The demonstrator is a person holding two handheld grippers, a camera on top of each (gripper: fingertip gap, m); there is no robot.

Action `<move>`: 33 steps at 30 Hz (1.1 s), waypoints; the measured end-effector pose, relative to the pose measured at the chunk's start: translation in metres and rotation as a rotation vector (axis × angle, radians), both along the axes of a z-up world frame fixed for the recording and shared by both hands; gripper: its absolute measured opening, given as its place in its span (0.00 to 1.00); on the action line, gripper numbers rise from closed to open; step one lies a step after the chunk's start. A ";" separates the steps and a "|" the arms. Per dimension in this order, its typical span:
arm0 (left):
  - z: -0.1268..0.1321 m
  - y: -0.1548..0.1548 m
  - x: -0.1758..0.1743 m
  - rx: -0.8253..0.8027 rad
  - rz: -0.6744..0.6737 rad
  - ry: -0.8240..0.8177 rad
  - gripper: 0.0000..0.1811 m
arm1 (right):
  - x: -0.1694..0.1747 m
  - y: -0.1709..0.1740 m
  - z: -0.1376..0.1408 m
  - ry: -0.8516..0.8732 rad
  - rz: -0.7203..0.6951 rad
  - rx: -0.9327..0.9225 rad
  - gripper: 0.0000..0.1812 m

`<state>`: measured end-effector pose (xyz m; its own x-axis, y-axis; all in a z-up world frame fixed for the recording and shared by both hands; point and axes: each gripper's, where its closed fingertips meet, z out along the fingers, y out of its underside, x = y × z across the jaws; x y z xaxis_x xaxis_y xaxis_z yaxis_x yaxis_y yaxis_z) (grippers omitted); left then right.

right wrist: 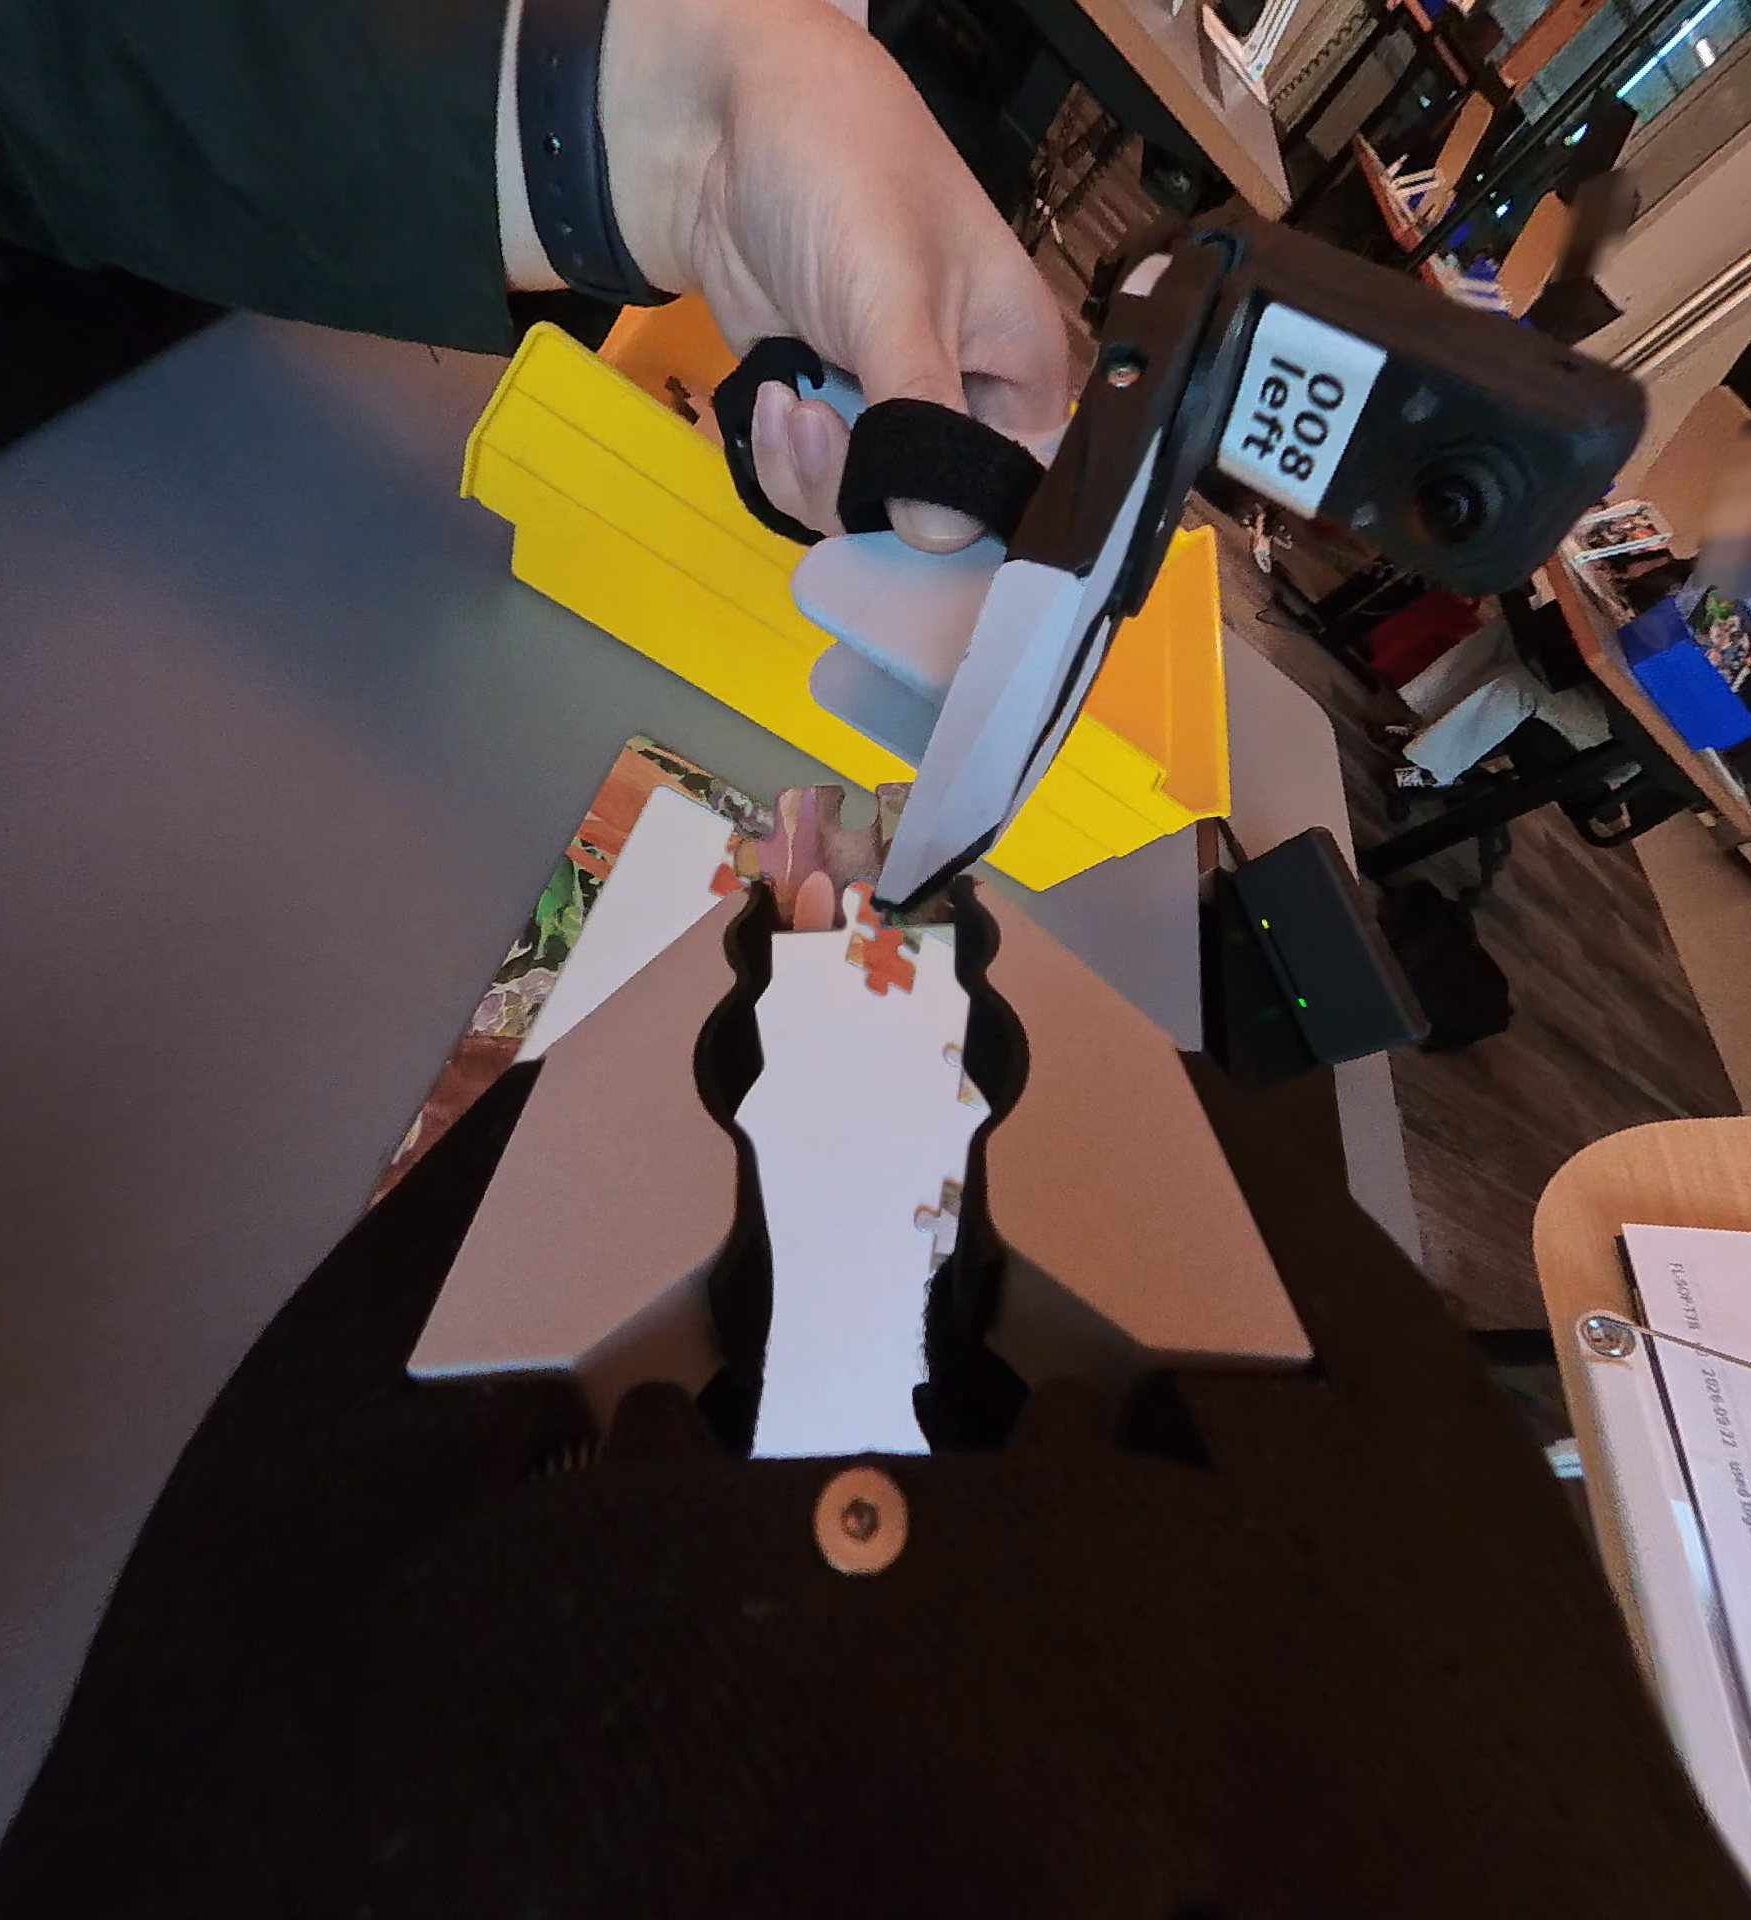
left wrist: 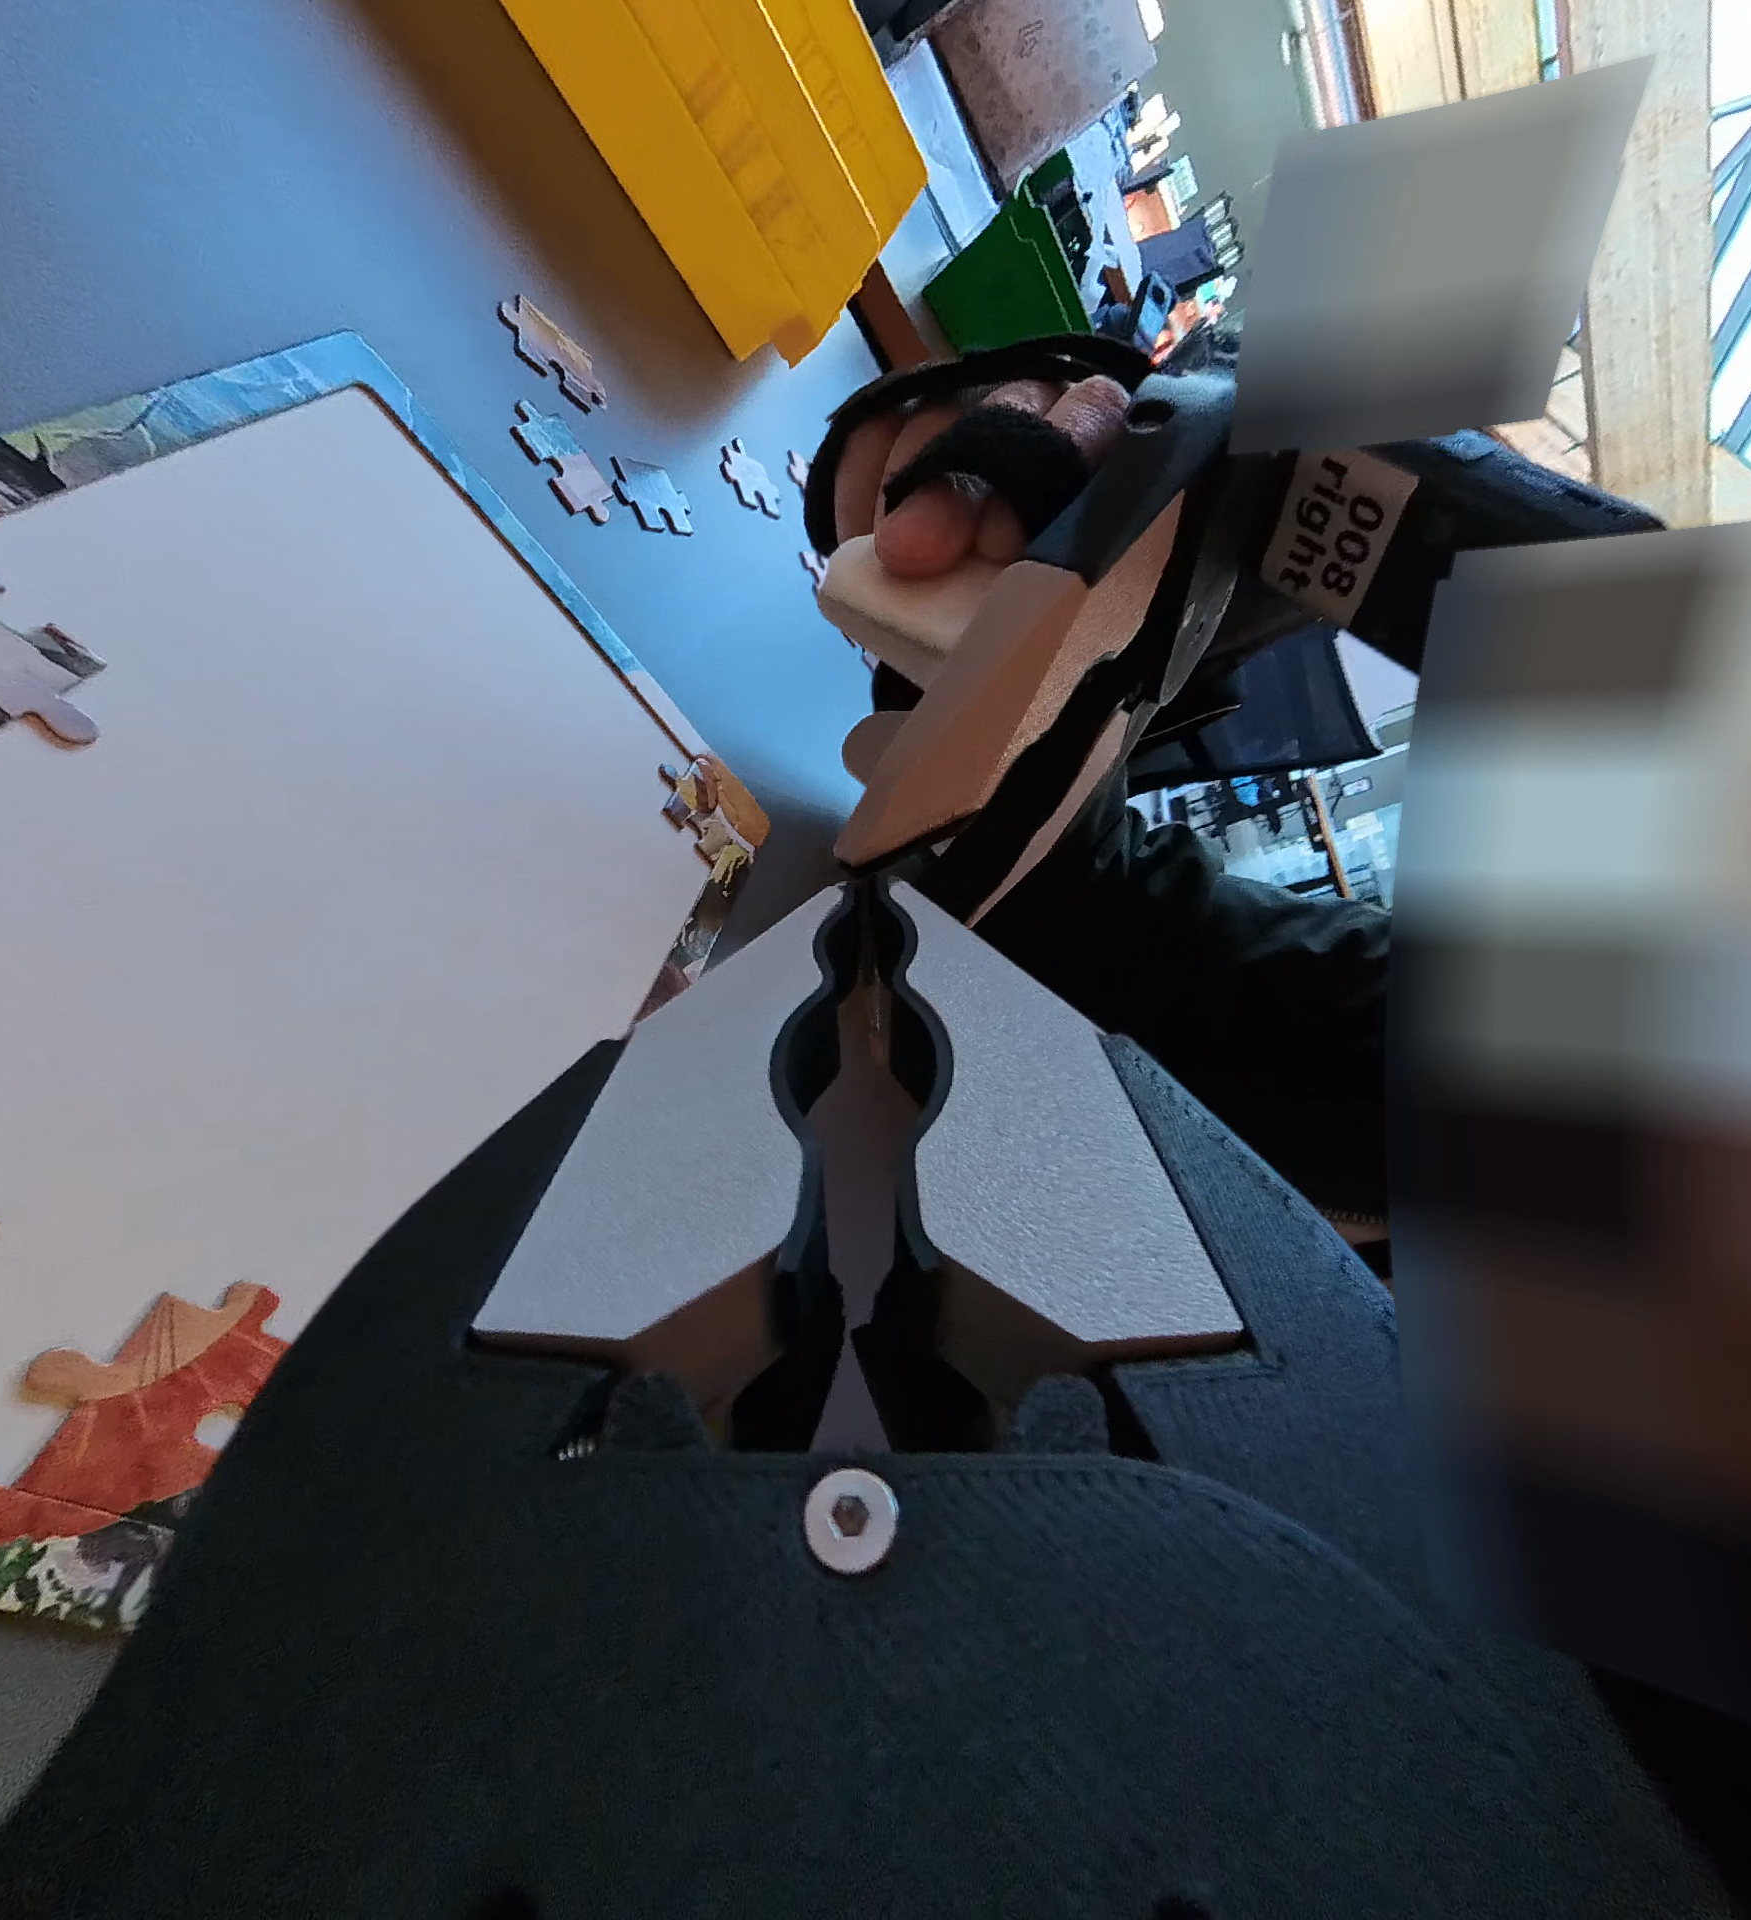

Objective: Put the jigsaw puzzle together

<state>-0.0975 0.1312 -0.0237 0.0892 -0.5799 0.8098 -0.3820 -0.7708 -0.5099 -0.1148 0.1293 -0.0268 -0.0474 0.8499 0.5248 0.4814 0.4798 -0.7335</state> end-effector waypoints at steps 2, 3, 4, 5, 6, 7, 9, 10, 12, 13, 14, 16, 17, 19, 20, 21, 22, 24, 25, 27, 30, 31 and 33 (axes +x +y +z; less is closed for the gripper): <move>0.003 0.003 -0.001 -0.014 0.016 -0.019 0.00 | -0.001 0.004 0.003 0.012 -0.017 0.022 0.19; 0.004 0.007 -0.002 -0.006 0.037 -0.025 0.00 | -0.001 0.008 0.005 0.020 -0.039 0.040 0.19; 0.006 0.012 -0.004 0.008 0.065 -0.030 0.00 | -0.001 0.013 0.007 0.033 -0.066 0.058 0.19; 0.008 0.018 -0.007 0.024 0.095 -0.041 0.00 | -0.001 0.019 0.010 0.056 -0.097 0.071 0.19; 0.012 0.024 -0.010 0.035 0.131 -0.062 0.00 | 0.000 0.026 0.015 0.087 -0.137 0.080 0.19; 0.018 0.032 -0.014 0.040 0.174 -0.087 0.00 | 0.001 0.035 0.022 0.129 -0.185 0.085 0.20; 0.030 0.048 -0.022 0.056 0.273 -0.154 0.00 | 0.007 0.051 0.032 0.210 -0.289 0.048 0.24; 0.036 0.057 -0.027 0.072 0.327 -0.184 0.00 | 0.010 0.056 0.037 0.248 -0.328 -0.002 0.26; 0.047 0.071 -0.036 0.115 0.431 -0.242 0.00 | 0.015 0.066 0.051 0.359 -0.406 -0.093 0.31; 0.052 0.074 -0.038 0.133 0.468 -0.267 0.00 | 0.014 0.065 0.059 0.420 -0.413 -0.129 0.33; 0.057 0.076 -0.039 0.145 0.494 -0.291 0.00 | 0.011 0.063 0.068 0.489 -0.408 -0.143 0.33; 0.065 0.078 -0.040 0.166 0.540 -0.336 0.00 | 0.003 0.057 0.081 0.594 -0.416 -0.121 0.30; 0.068 0.079 -0.041 0.175 0.558 -0.351 0.00 | -0.002 0.055 0.081 0.605 -0.428 -0.101 0.29; 0.073 0.078 -0.040 0.190 0.585 -0.376 0.00 | -0.009 0.057 0.077 0.593 -0.485 -0.058 0.29; 0.075 0.078 -0.040 0.197 0.594 -0.383 0.00 | -0.013 0.056 0.076 0.601 -0.491 -0.044 0.29; 0.076 0.077 -0.039 0.205 0.601 -0.386 0.00 | -0.013 0.056 0.077 0.617 -0.510 -0.028 0.29; 0.077 0.076 -0.037 0.212 0.604 -0.387 0.00 | -0.014 0.056 0.078 0.628 -0.523 -0.017 0.28; 0.077 0.074 -0.034 0.224 0.608 -0.388 0.00 | -0.015 0.058 0.075 0.616 -0.544 -0.002 0.27; 0.077 0.074 -0.033 0.225 0.605 -0.387 0.00 | -0.016 0.059 0.072 0.602 -0.552 0.004 0.26; 0.078 0.072 -0.031 0.221 0.598 -0.388 0.00 | -0.014 0.062 0.068 0.591 -0.576 0.005 0.23; 0.077 0.071 -0.030 0.218 0.593 -0.390 0.00 | -0.014 0.062 0.067 0.589 -0.560 -0.011 0.18; 0.077 0.071 -0.030 0.217 0.593 -0.390 0.00 | -0.015 0.061 0.066 0.583 -0.555 -0.012 0.17; 0.076 0.072 -0.030 0.214 0.592 -0.385 0.00 | -0.016 0.062 0.064 0.568 -0.552 -0.011 0.16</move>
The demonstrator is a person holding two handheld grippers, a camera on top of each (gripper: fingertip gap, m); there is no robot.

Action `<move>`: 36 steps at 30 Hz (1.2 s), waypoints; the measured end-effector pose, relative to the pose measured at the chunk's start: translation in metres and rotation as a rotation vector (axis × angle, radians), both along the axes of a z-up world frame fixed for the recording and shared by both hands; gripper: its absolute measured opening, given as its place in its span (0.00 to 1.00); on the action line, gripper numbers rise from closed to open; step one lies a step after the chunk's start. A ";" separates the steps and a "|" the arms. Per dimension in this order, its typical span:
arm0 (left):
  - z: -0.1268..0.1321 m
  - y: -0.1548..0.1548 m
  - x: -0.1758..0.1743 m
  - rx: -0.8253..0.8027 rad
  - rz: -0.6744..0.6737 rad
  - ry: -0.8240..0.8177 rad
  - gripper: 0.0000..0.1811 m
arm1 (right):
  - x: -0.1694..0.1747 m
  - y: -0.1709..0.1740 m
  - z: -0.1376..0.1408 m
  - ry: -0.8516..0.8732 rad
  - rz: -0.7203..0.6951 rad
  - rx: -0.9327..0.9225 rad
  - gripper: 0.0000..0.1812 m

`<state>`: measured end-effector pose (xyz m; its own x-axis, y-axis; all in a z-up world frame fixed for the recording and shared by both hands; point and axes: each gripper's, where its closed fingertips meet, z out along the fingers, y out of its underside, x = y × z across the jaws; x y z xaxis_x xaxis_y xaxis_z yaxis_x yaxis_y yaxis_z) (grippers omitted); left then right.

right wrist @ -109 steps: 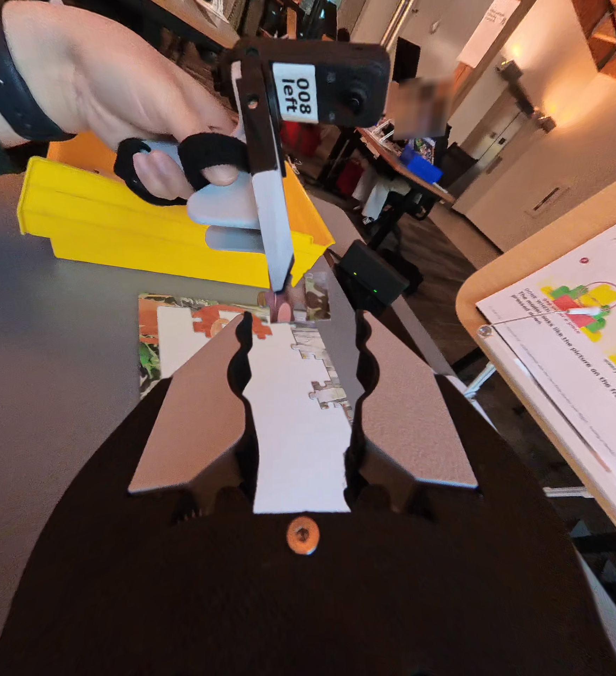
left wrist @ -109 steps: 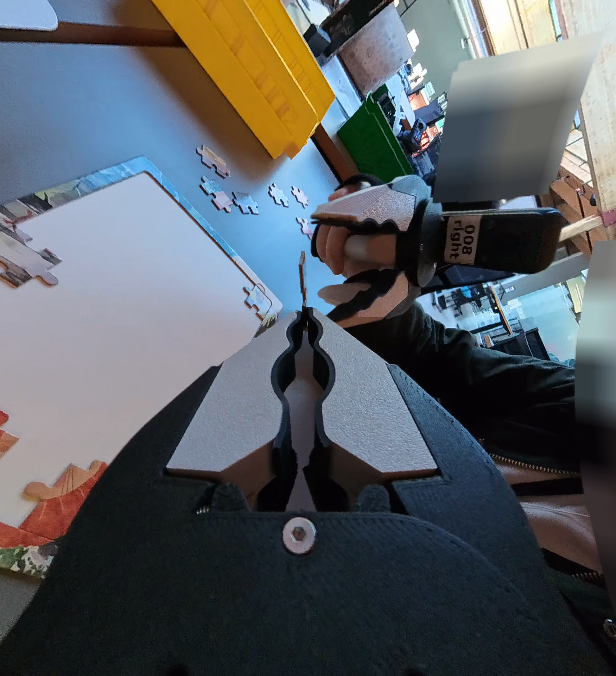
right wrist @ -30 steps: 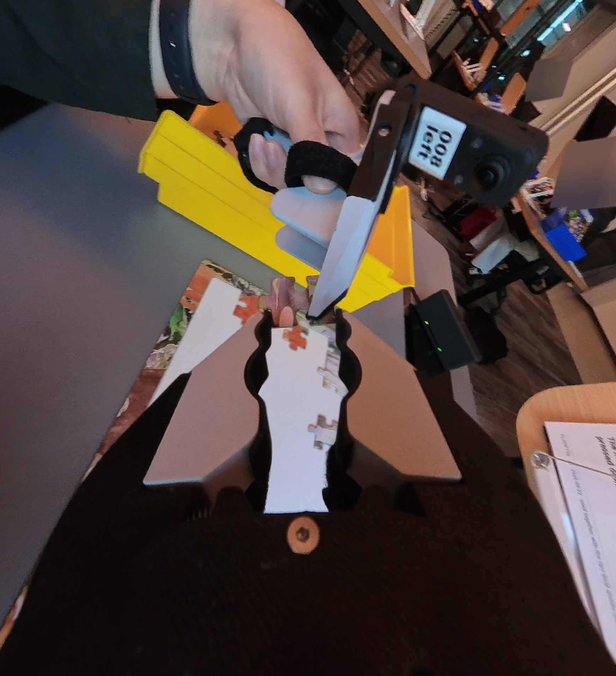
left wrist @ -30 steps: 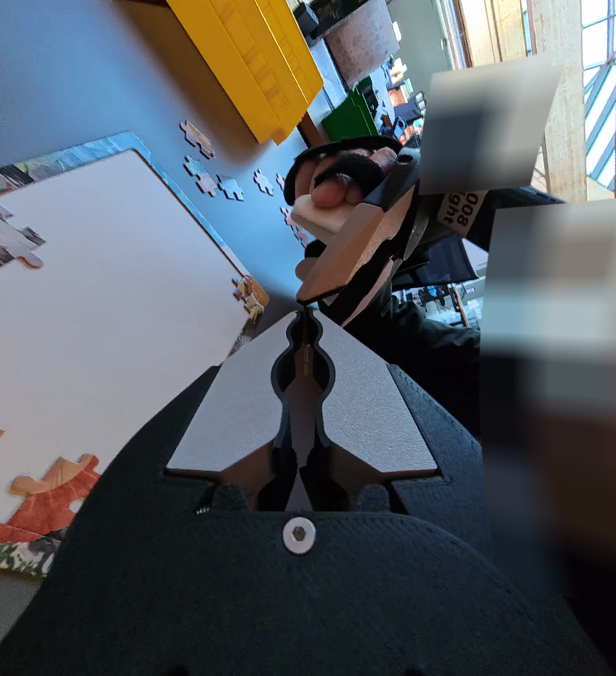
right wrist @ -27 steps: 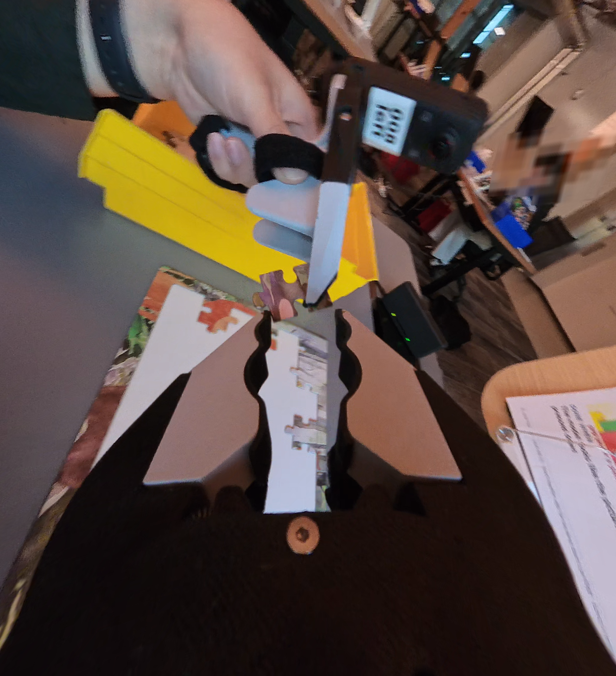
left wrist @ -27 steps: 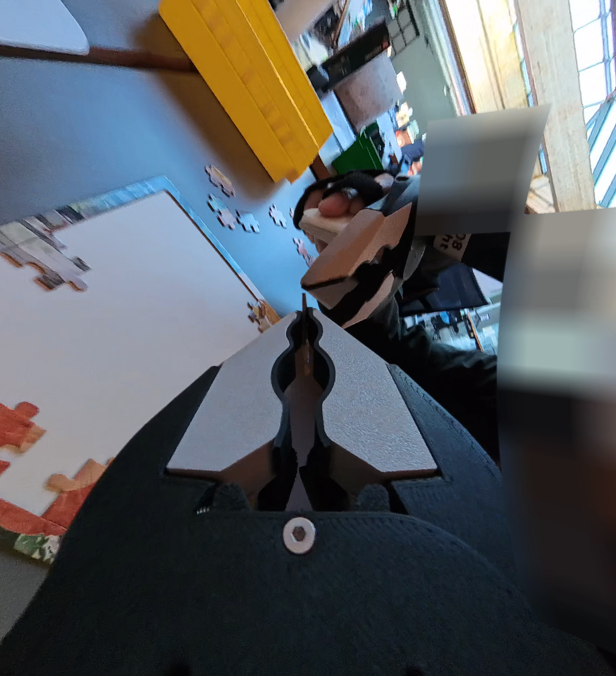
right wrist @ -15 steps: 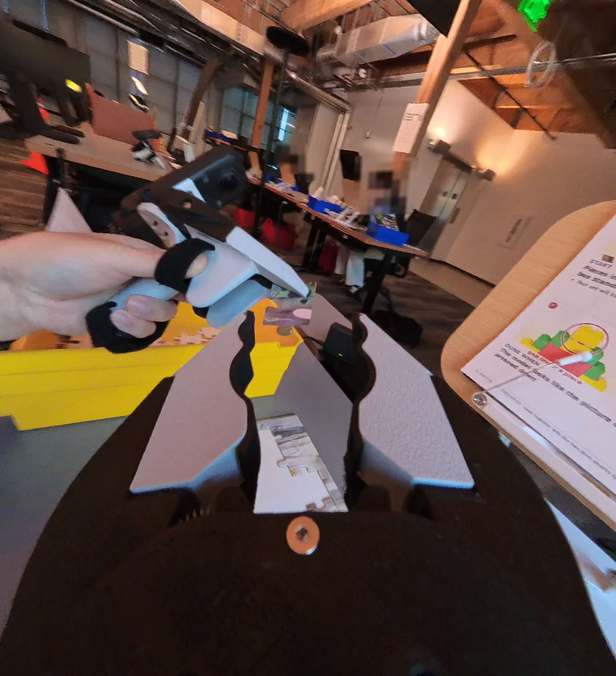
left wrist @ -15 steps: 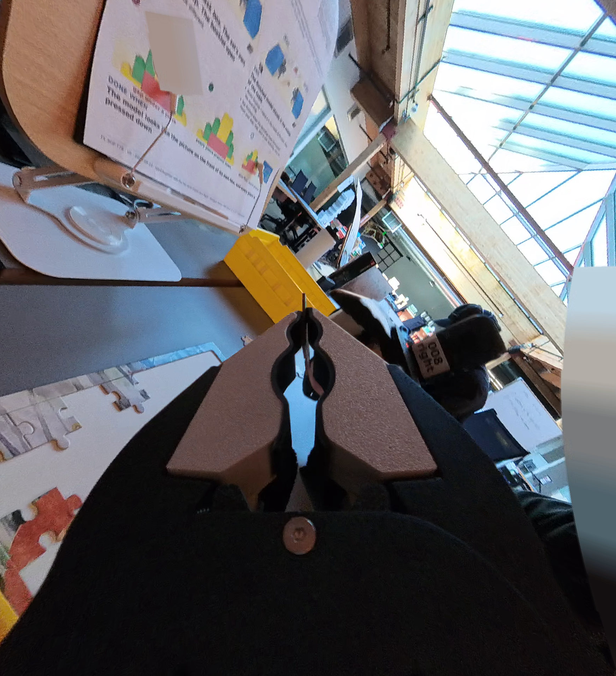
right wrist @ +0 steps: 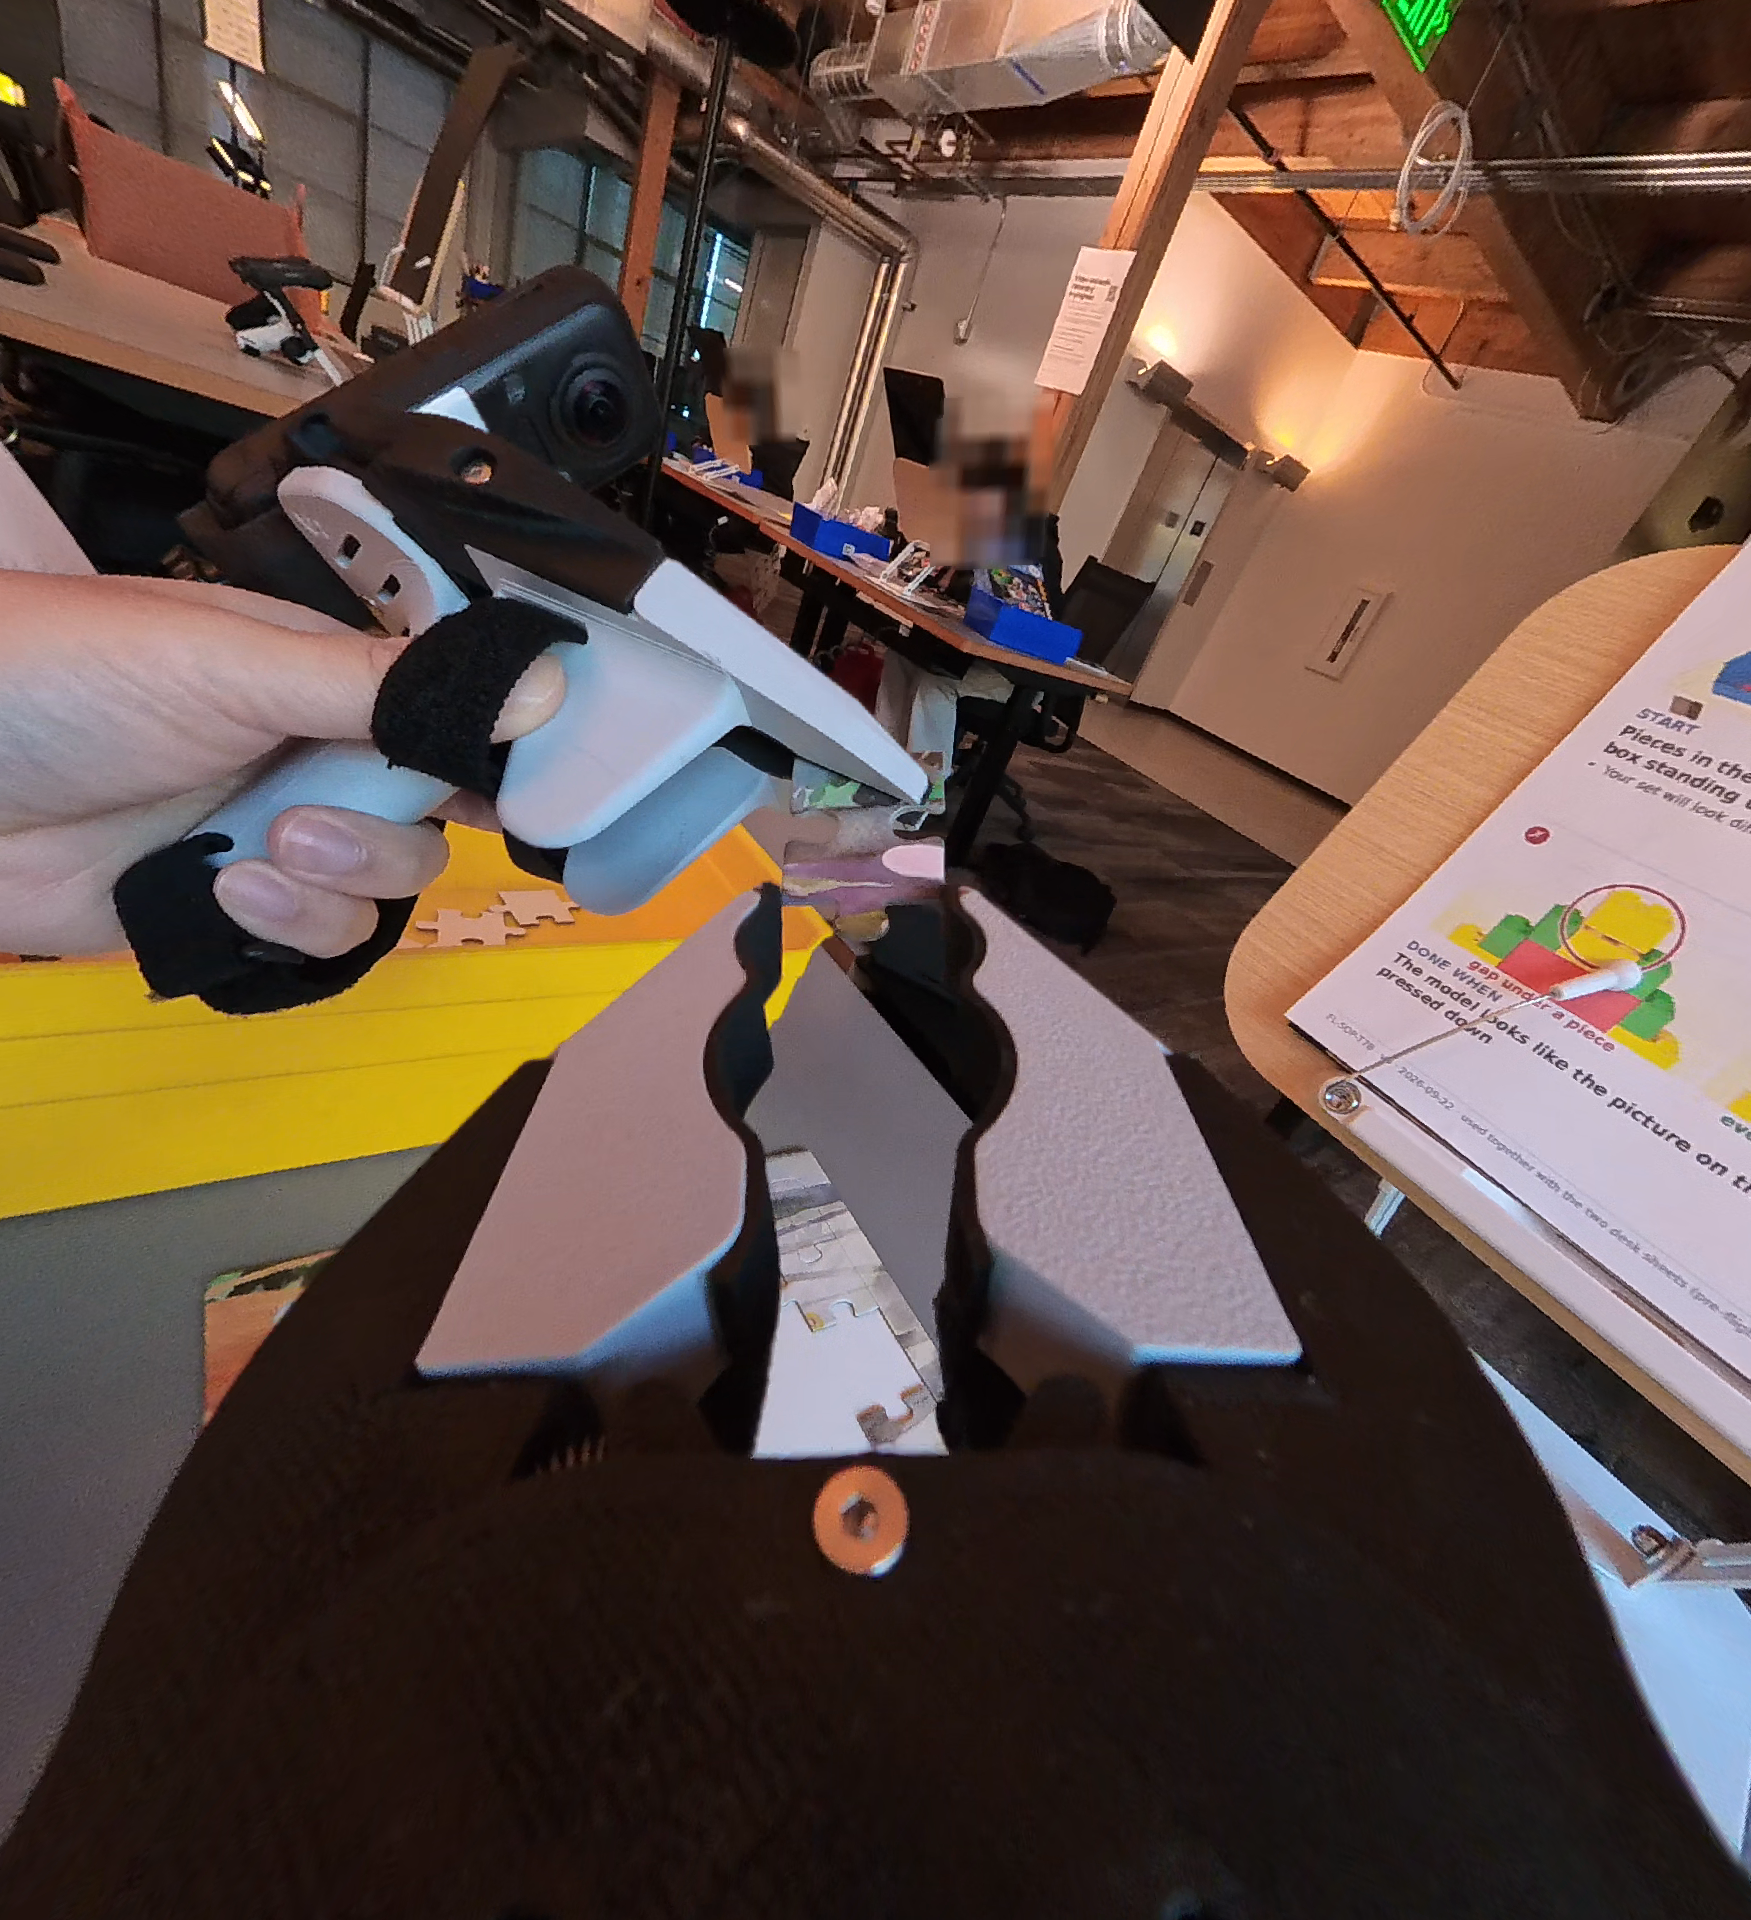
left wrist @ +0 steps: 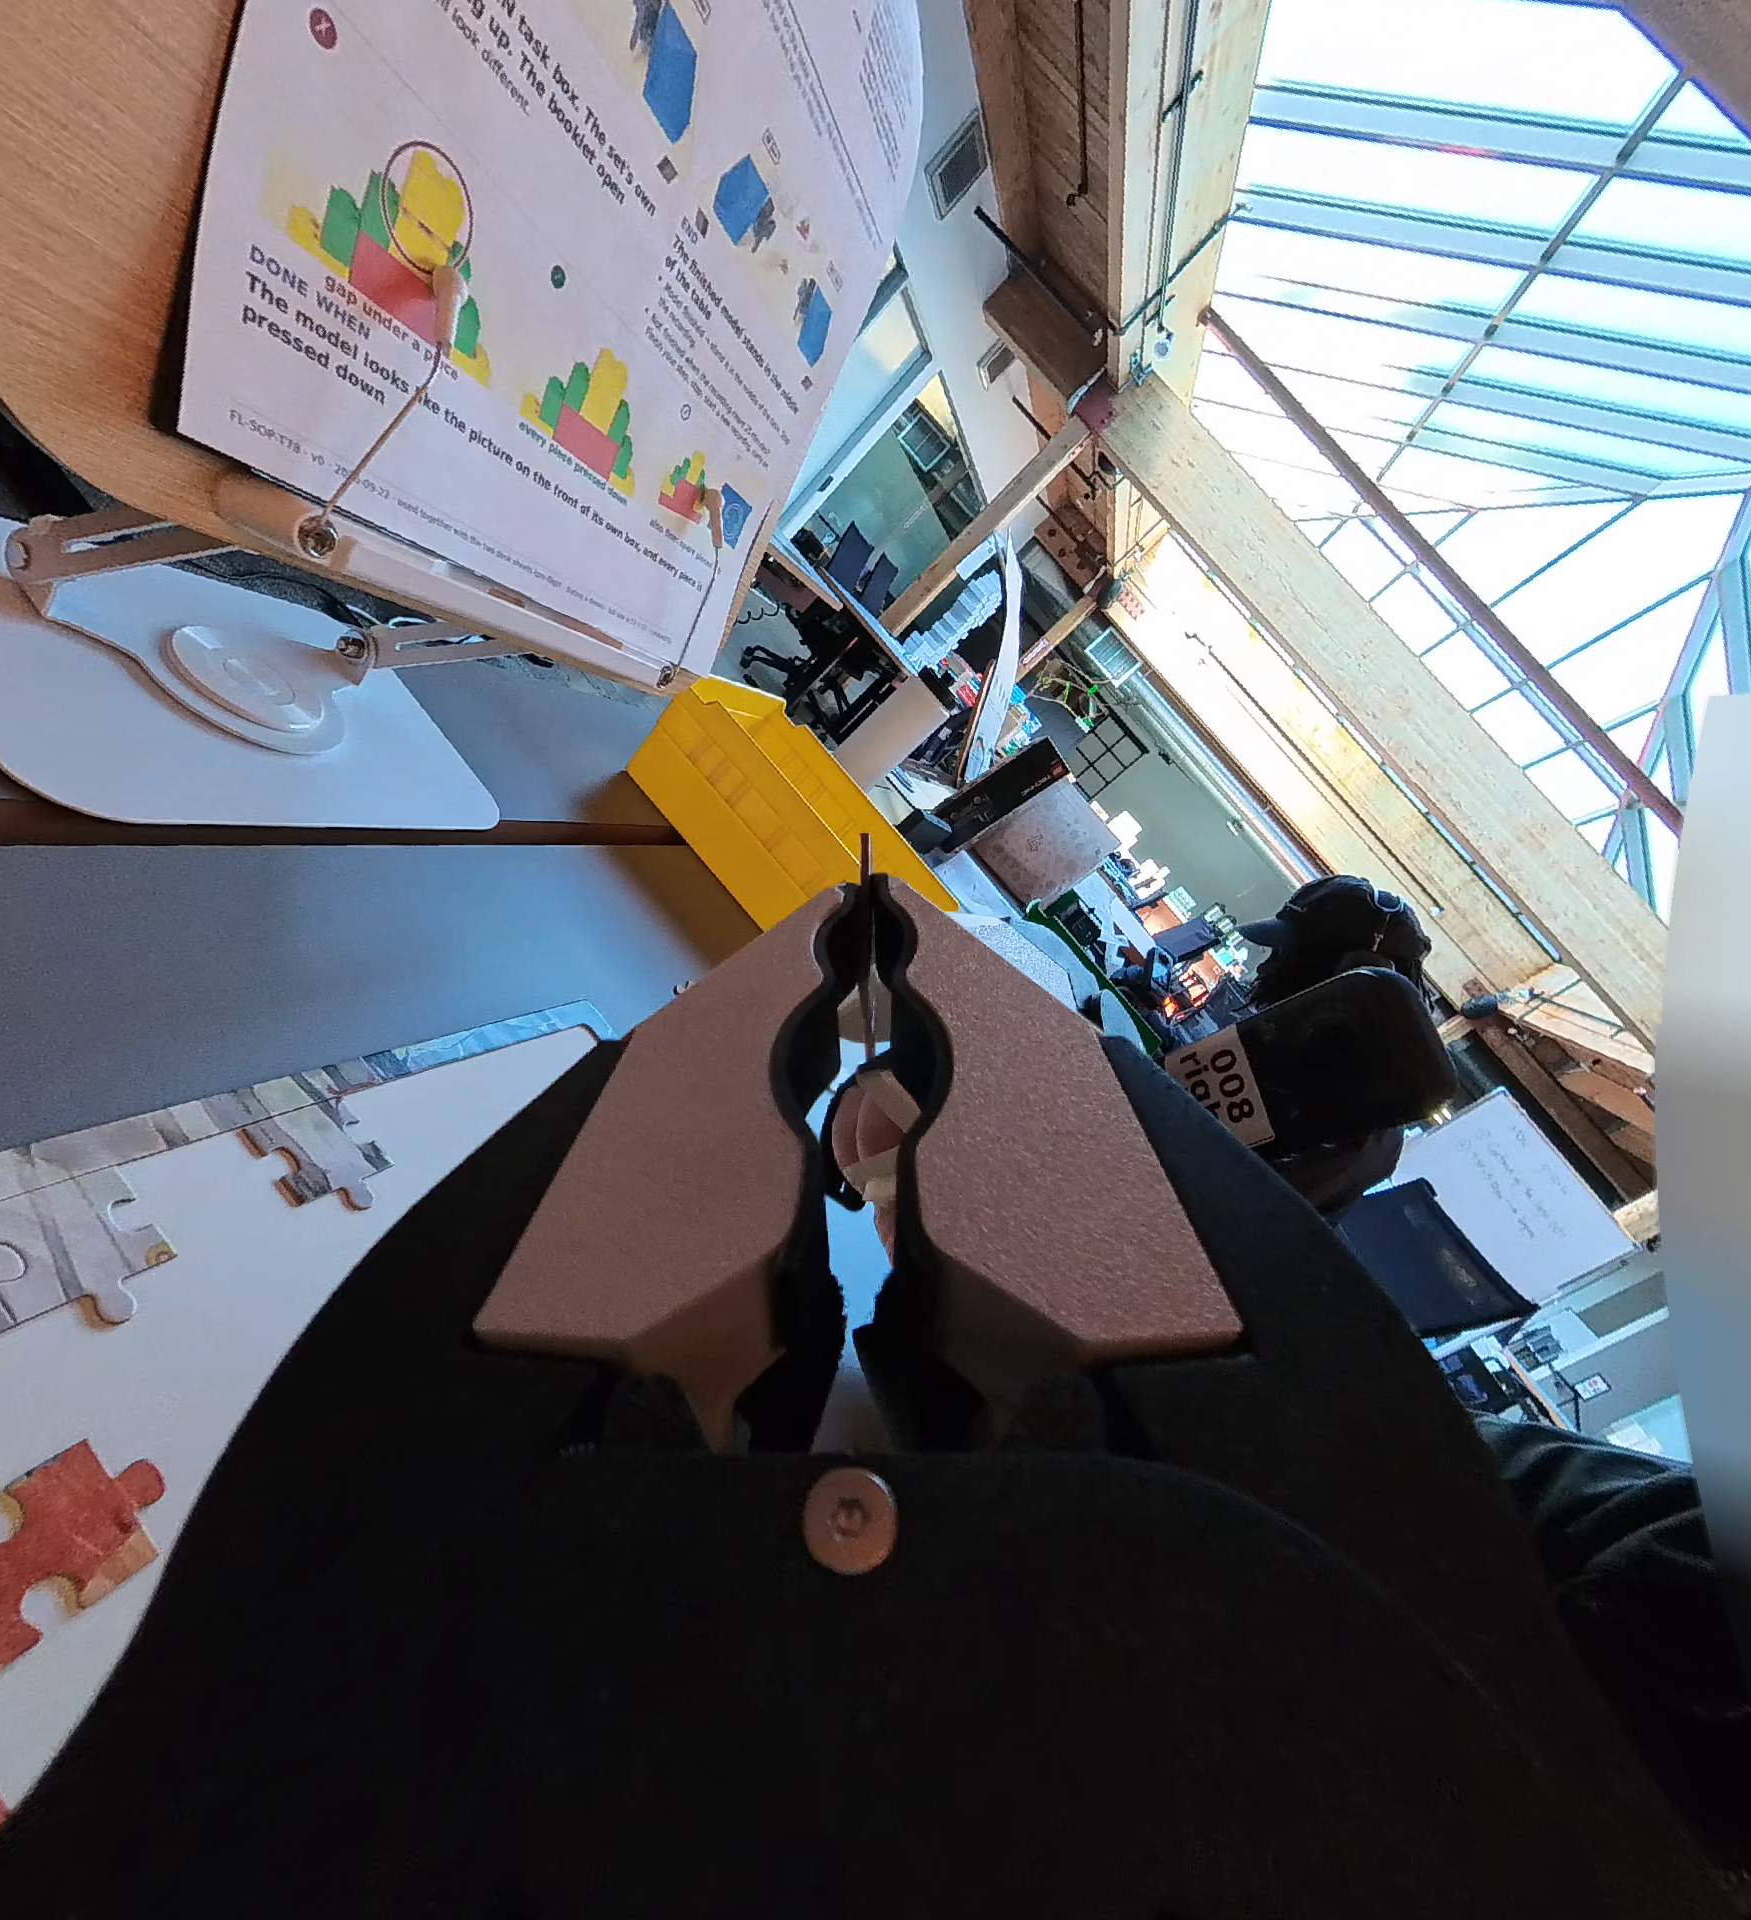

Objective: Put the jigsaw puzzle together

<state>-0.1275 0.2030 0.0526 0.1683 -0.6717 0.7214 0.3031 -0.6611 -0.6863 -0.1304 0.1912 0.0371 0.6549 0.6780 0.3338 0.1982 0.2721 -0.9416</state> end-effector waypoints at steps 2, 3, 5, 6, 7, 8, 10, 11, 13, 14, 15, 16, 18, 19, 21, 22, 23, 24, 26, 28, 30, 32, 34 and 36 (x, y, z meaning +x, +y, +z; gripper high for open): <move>-0.002 0.001 0.000 -0.008 -0.005 0.009 0.00 | 0.000 0.001 -0.002 -0.009 0.011 -0.014 0.16; -0.003 0.001 0.000 -0.013 -0.009 0.014 0.00 | 0.000 0.002 -0.004 -0.014 0.019 -0.028 0.16; -0.006 0.002 -0.001 -0.025 -0.020 0.031 0.01 | 0.000 0.003 -0.008 -0.035 0.043 -0.046 0.16; -0.007 0.005 -0.003 -0.027 -0.012 0.046 0.06 | 0.000 0.002 -0.011 -0.053 0.065 -0.054 0.16; -0.008 0.009 -0.007 -0.015 0.017 0.075 0.13 | -0.003 0.000 -0.014 -0.078 0.107 -0.067 0.16; -0.008 0.014 -0.014 0.009 0.057 0.113 0.18 | -0.005 -0.003 -0.020 -0.112 0.150 -0.085 0.16; -0.001 0.019 -0.027 0.067 0.116 0.170 0.20 | -0.008 -0.008 -0.037 -0.215 0.230 -0.120 0.16; 0.005 0.020 -0.034 0.094 0.140 0.185 0.21 | -0.011 -0.017 -0.048 -0.268 0.312 -0.145 0.16; 0.017 0.020 -0.049 0.140 0.184 0.195 0.21 | -0.018 -0.037 -0.074 -0.344 0.470 -0.245 0.16; 0.023 0.020 -0.055 0.156 0.201 0.190 0.21 | -0.021 -0.043 -0.086 -0.372 0.510 -0.294 0.16; 0.030 0.019 -0.061 0.168 0.211 0.179 0.21 | -0.025 -0.046 -0.098 -0.406 0.533 -0.339 0.16; 0.035 0.017 -0.066 0.173 0.213 0.164 0.21 | -0.027 -0.048 -0.112 -0.449 0.538 -0.378 0.16; 0.046 0.013 -0.073 0.180 0.208 0.131 0.20 | -0.029 -0.048 -0.138 -0.545 0.528 -0.420 0.16; 0.050 0.011 -0.076 0.184 0.207 0.118 0.20 | -0.028 -0.049 -0.148 -0.585 0.525 -0.432 0.16; 0.057 0.008 -0.081 0.194 0.208 0.102 0.19 | -0.025 -0.045 -0.162 -0.638 0.500 -0.444 0.16; 0.059 0.007 -0.083 0.199 0.212 0.099 0.19 | -0.022 -0.042 -0.166 -0.657 0.481 -0.450 0.16; 0.062 0.006 -0.084 0.205 0.214 0.096 0.19 | -0.017 -0.038 -0.170 -0.675 0.463 -0.458 0.16; 0.064 0.005 -0.085 0.209 0.215 0.093 0.19 | -0.011 -0.034 -0.172 -0.691 0.444 -0.465 0.16; 0.067 0.003 -0.086 0.215 0.211 0.089 0.19 | 0.009 -0.026 -0.174 -0.744 0.409 -0.483 0.16; 0.068 0.001 -0.086 0.218 0.207 0.090 0.19 | 0.041 -0.018 -0.172 -0.805 0.368 -0.527 0.17; 0.070 0.000 -0.087 0.221 0.206 0.089 0.18 | 0.081 -0.007 -0.162 -0.810 0.301 -0.557 0.17; 0.072 0.000 -0.090 0.227 0.210 0.084 0.18 | 0.121 0.008 -0.147 -0.754 0.204 -0.564 0.16; 0.074 0.000 -0.093 0.231 0.218 0.074 0.18 | 0.156 0.018 -0.136 -0.697 0.124 -0.571 0.16; 0.076 0.000 -0.095 0.232 0.223 0.065 0.18 | 0.185 0.024 -0.133 -0.695 0.051 -0.571 0.16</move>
